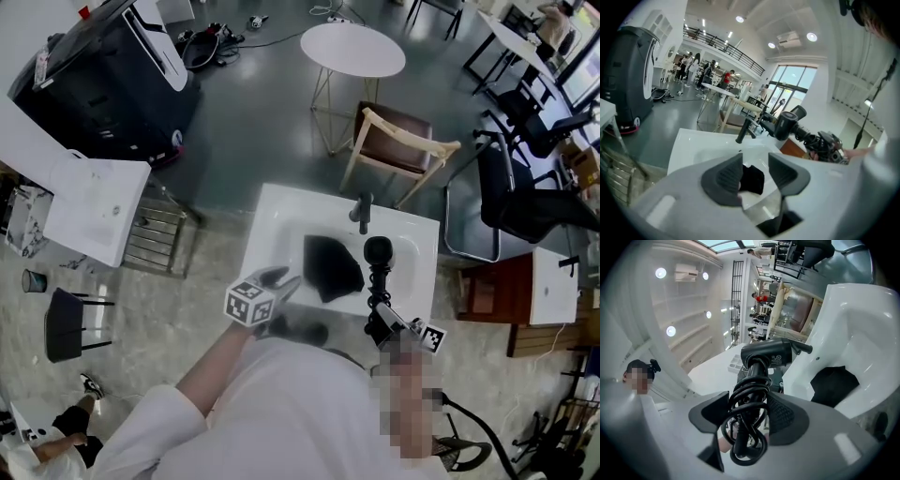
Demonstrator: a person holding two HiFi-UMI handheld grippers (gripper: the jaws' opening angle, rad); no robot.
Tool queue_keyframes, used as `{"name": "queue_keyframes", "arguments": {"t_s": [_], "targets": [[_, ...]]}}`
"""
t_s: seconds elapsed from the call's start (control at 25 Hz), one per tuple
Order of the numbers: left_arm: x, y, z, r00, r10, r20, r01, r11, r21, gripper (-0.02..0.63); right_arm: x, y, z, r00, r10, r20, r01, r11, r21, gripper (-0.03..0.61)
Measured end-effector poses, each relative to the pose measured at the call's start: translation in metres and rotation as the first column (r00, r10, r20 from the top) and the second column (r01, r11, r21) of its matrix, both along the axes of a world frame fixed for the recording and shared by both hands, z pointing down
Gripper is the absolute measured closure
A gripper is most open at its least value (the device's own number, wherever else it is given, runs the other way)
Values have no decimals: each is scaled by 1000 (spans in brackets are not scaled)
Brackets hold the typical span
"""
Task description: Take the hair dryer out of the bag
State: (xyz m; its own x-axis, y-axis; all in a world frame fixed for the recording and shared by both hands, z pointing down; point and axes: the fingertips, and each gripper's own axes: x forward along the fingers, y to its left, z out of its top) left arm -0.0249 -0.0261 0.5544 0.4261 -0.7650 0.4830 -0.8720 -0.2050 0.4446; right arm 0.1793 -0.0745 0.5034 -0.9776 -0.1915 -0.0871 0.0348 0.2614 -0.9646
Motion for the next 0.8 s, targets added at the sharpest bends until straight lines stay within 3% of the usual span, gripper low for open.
{"name": "queue_keyframes", "arguments": {"t_s": [0.8], "targets": [[-9, 3, -8, 1000, -6, 5, 6, 1000, 21, 445, 2, 5, -8, 1000, 14, -10, -13, 998, 58, 319]]}}
